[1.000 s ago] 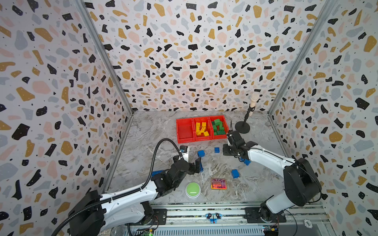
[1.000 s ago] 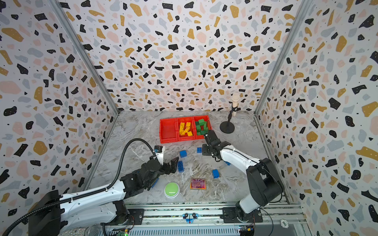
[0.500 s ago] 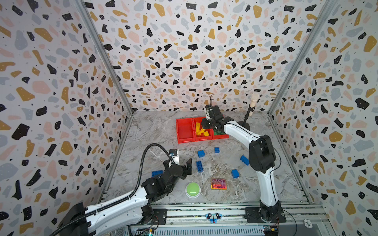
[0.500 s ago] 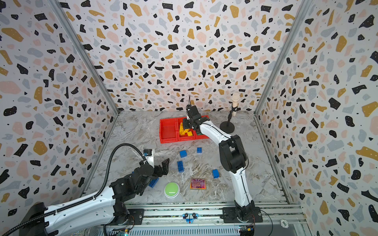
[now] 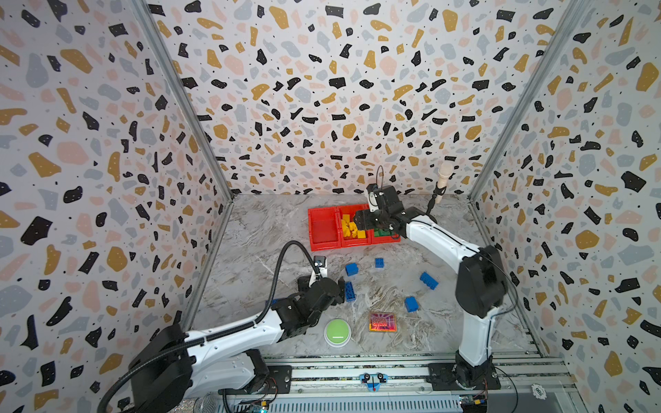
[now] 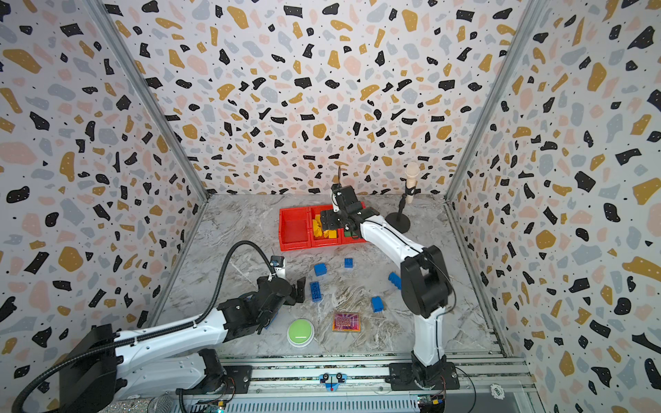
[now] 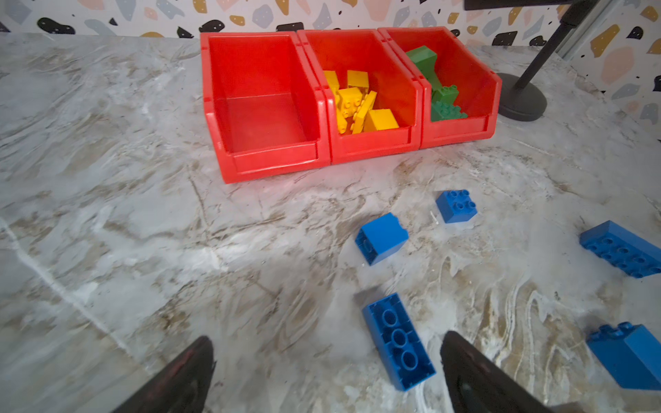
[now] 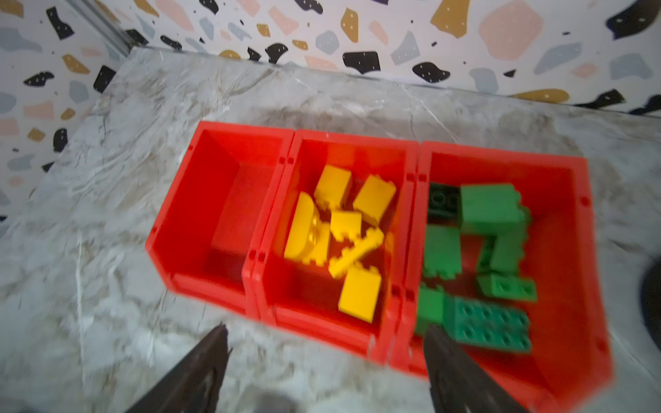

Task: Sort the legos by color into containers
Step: 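Carry the small yellow brick with the right gripper into the middle bin, then grasp a blue brick with the left gripper while the right gripper lowers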

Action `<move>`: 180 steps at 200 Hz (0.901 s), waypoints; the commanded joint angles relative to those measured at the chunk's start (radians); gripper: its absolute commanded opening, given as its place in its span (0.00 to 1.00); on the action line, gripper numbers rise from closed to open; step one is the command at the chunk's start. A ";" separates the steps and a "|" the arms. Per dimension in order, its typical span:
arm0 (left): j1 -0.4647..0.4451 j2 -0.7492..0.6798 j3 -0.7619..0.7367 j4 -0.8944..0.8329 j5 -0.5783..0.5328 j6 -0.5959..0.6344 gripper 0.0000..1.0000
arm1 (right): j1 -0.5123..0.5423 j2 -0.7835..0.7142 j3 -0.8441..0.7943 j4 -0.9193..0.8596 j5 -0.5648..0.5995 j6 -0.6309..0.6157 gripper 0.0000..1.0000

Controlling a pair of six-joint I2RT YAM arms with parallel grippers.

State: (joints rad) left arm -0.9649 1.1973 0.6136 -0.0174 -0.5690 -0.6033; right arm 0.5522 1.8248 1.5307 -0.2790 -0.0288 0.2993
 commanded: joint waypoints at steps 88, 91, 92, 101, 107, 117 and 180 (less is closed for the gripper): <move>0.084 0.593 0.429 -0.008 0.132 -0.163 0.98 | 0.010 -0.588 -0.695 0.159 0.050 0.104 0.99; 0.086 0.600 0.436 -0.010 0.134 -0.165 0.98 | 0.011 -0.595 -0.700 0.158 0.052 0.103 0.99; 0.087 0.603 0.437 -0.010 0.134 -0.166 0.98 | 0.011 -0.597 -0.701 0.157 0.052 0.103 0.99; 0.093 0.625 0.455 -0.015 0.143 -0.173 0.98 | 0.011 -0.618 -0.709 0.153 0.064 0.097 0.99; 0.096 0.637 0.464 -0.017 0.147 -0.175 0.97 | 0.009 -0.630 -0.714 0.150 0.070 0.091 0.99; 0.100 0.658 0.478 -0.018 0.154 -0.178 0.96 | 0.007 -0.647 -0.721 0.147 0.077 0.084 0.99; 0.107 0.743 0.541 -0.066 0.155 -0.187 0.76 | -0.040 -0.702 -0.774 0.154 0.038 0.071 0.99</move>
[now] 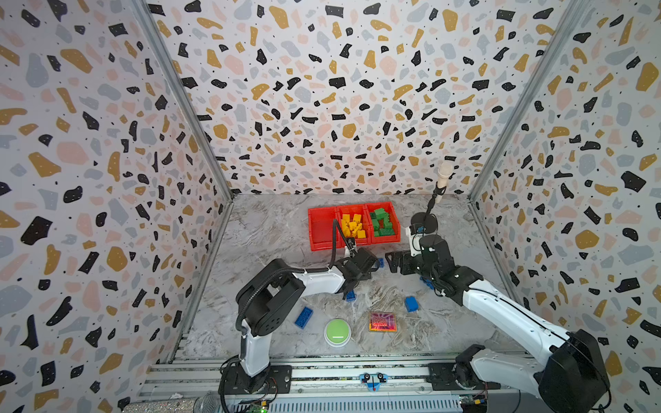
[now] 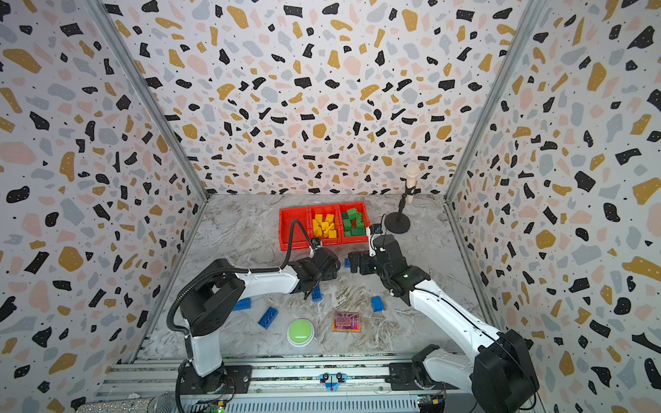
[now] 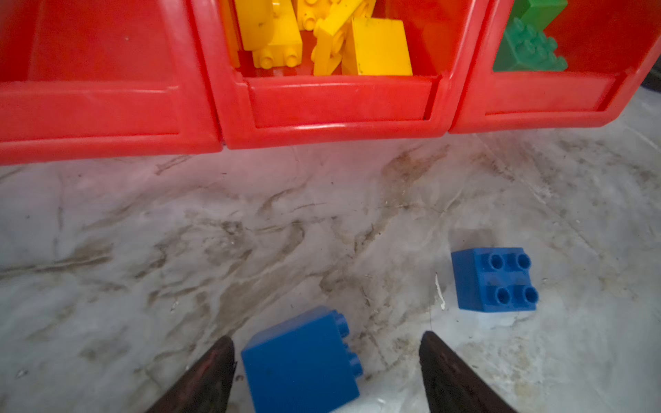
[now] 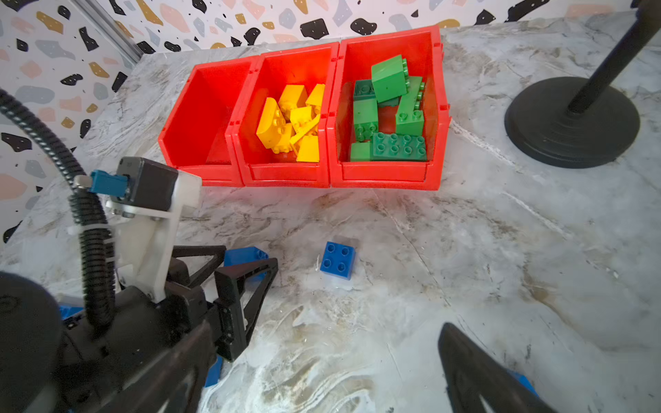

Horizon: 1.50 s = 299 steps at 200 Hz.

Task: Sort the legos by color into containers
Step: 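Grasp a blue brick with the left gripper while the right gripper lowers, then carry the blue brick with the left gripper into the empty bin and release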

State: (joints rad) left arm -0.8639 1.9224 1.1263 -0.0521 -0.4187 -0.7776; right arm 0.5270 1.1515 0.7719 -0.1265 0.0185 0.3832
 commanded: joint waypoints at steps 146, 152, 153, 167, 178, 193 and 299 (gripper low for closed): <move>0.049 -0.066 0.104 -0.190 -0.151 0.121 0.36 | -0.025 -0.084 -0.018 -0.017 -0.018 -0.011 0.99; 0.055 -0.079 0.112 -0.200 -0.165 0.133 0.36 | -0.025 -0.081 -0.015 -0.018 -0.020 -0.011 0.99; 0.056 -0.081 0.113 -0.202 -0.167 0.136 0.36 | -0.025 -0.081 -0.015 -0.017 -0.020 -0.011 0.99; 0.081 -0.104 0.129 -0.214 -0.193 0.161 0.36 | -0.025 -0.078 -0.010 -0.019 -0.026 -0.011 0.99; 0.110 -0.115 0.138 -0.215 -0.199 0.176 0.36 | -0.026 -0.074 -0.006 -0.019 -0.029 -0.010 0.99; 0.159 -0.120 0.154 -0.206 -0.186 0.193 0.37 | -0.026 -0.072 -0.001 -0.027 -0.029 -0.011 0.99; 0.385 0.154 0.464 -0.169 -0.002 0.242 0.76 | -0.024 -0.049 -0.012 -0.091 -0.057 0.016 0.89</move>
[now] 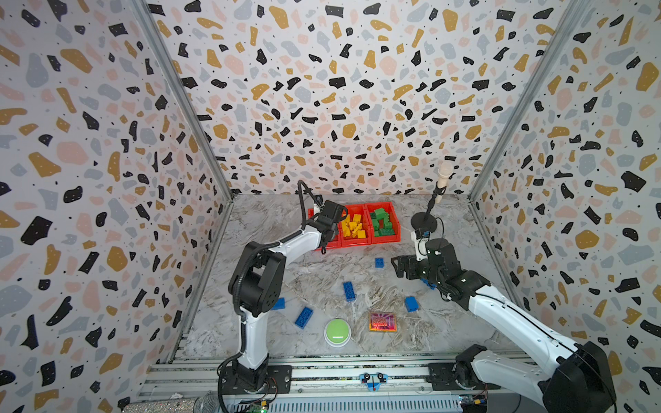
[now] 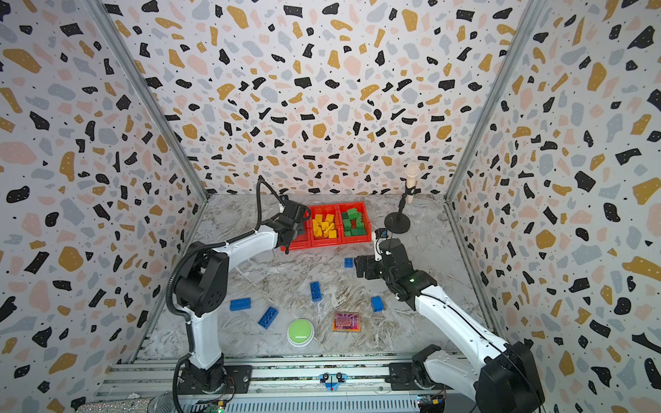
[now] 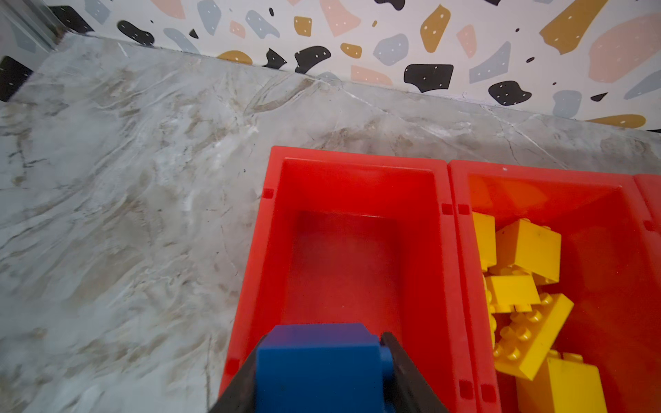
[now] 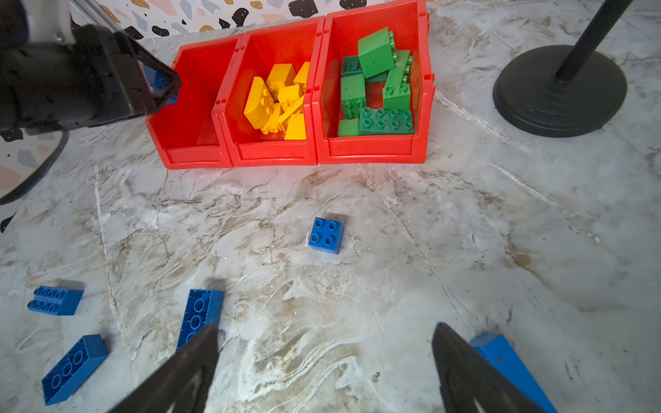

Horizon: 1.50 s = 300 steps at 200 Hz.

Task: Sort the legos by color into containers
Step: 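Carry the blue brick with the left gripper into the empty bin and release, then grasp a small blue brick with the right gripper while the left gripper withdraws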

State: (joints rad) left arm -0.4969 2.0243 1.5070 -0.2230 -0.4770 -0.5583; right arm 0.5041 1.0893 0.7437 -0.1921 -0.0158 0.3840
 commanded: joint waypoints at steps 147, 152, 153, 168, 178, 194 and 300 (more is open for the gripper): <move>0.002 -0.927 -0.927 0.356 0.124 -0.021 1.00 | 0.080 0.528 0.179 0.125 -0.008 0.067 0.61; 0.003 -0.965 -0.960 0.349 0.120 -0.027 1.00 | 0.083 0.548 0.195 0.118 -0.002 0.068 0.61; 0.003 -0.971 -0.966 0.347 0.117 -0.028 1.00 | 0.083 0.554 0.199 0.117 0.000 0.069 0.61; 0.003 -1.074 -1.037 0.315 0.097 -0.050 1.00 | 0.091 0.608 0.246 0.081 0.044 0.075 0.59; 0.002 -1.127 -1.076 0.303 0.092 -0.059 1.00 | 0.101 0.635 0.270 0.055 0.093 0.077 0.58; 0.002 -1.191 -1.116 0.278 0.078 -0.071 1.00 | 0.111 0.663 0.292 0.034 0.138 0.081 0.58; 0.003 -1.220 -1.165 0.288 0.059 -0.048 1.00 | 0.115 0.816 0.442 -0.027 0.159 0.058 0.28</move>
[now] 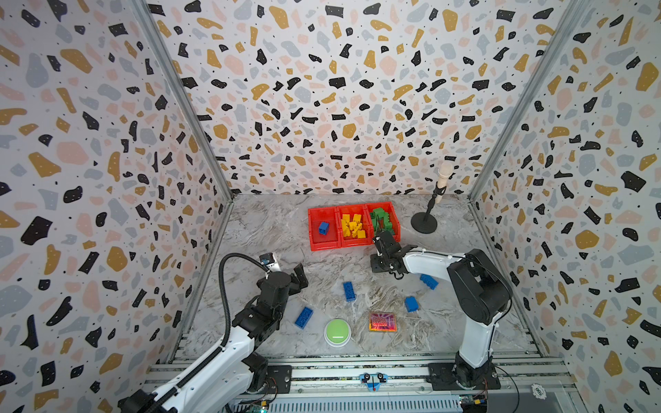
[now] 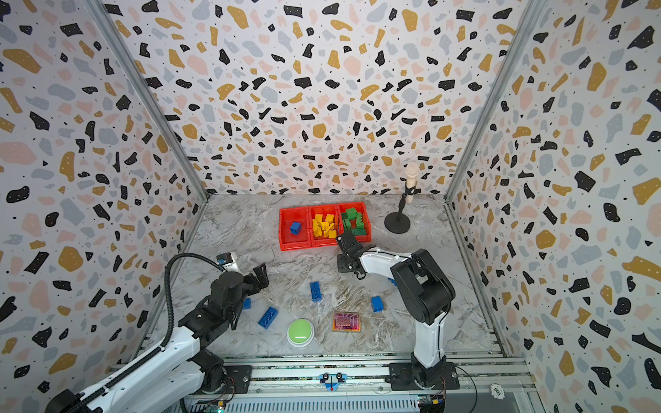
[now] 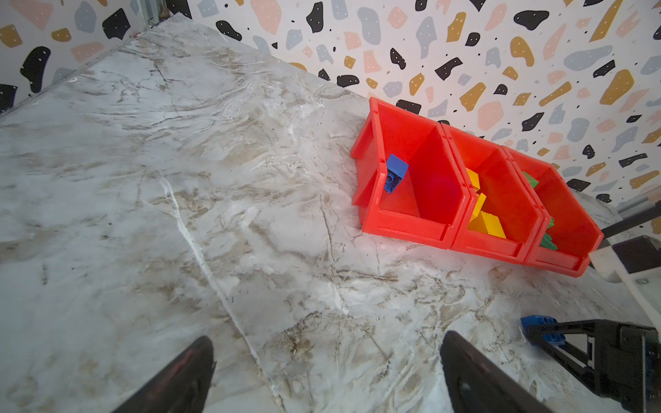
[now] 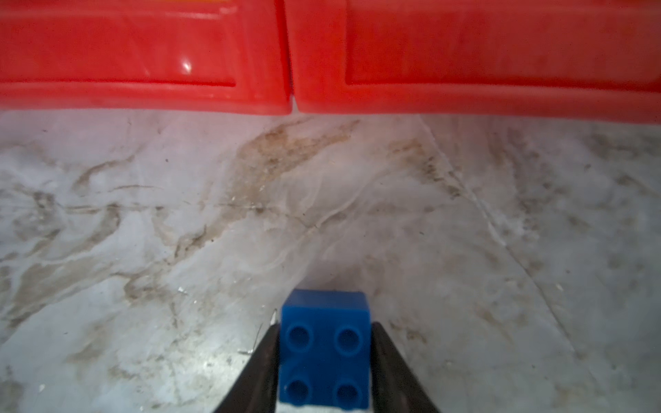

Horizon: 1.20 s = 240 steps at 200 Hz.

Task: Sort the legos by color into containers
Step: 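Grasp a small blue brick with the right gripper while the left gripper withdraws, then carry the small blue brick with the right gripper into the blue bin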

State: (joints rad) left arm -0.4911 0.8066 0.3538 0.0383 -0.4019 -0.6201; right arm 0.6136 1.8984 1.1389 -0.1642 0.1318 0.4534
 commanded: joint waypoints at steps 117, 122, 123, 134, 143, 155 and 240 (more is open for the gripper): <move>-0.003 -0.034 -0.065 0.036 0.082 -0.031 1.00 | 0.143 0.083 0.478 -0.187 -0.016 -0.096 0.26; -0.003 -0.043 -0.068 0.030 0.084 -0.037 1.00 | 0.145 0.105 0.509 -0.190 -0.020 -0.101 0.26; -0.003 -0.045 -0.069 0.029 0.085 -0.038 1.00 | 0.145 0.110 0.514 -0.190 -0.021 -0.101 0.26; -0.003 -0.068 -0.080 0.019 0.098 -0.050 1.00 | 0.149 0.155 0.582 -0.196 -0.030 -0.112 0.26; -0.003 -0.087 -0.089 0.013 0.109 -0.063 1.00 | 0.149 0.194 0.639 -0.203 -0.039 -0.119 0.26; -0.003 -0.109 -0.105 0.015 0.130 -0.086 1.00 | 0.149 0.250 0.723 -0.219 -0.046 -0.130 0.26; -0.018 -0.089 -0.108 0.004 0.234 -0.164 0.99 | 0.130 0.504 1.267 -0.334 -0.114 -0.198 0.86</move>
State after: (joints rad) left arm -0.4946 0.6964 0.2157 0.0311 -0.2100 -0.7605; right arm 0.7506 2.5072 2.3939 -0.4629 0.0334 0.2886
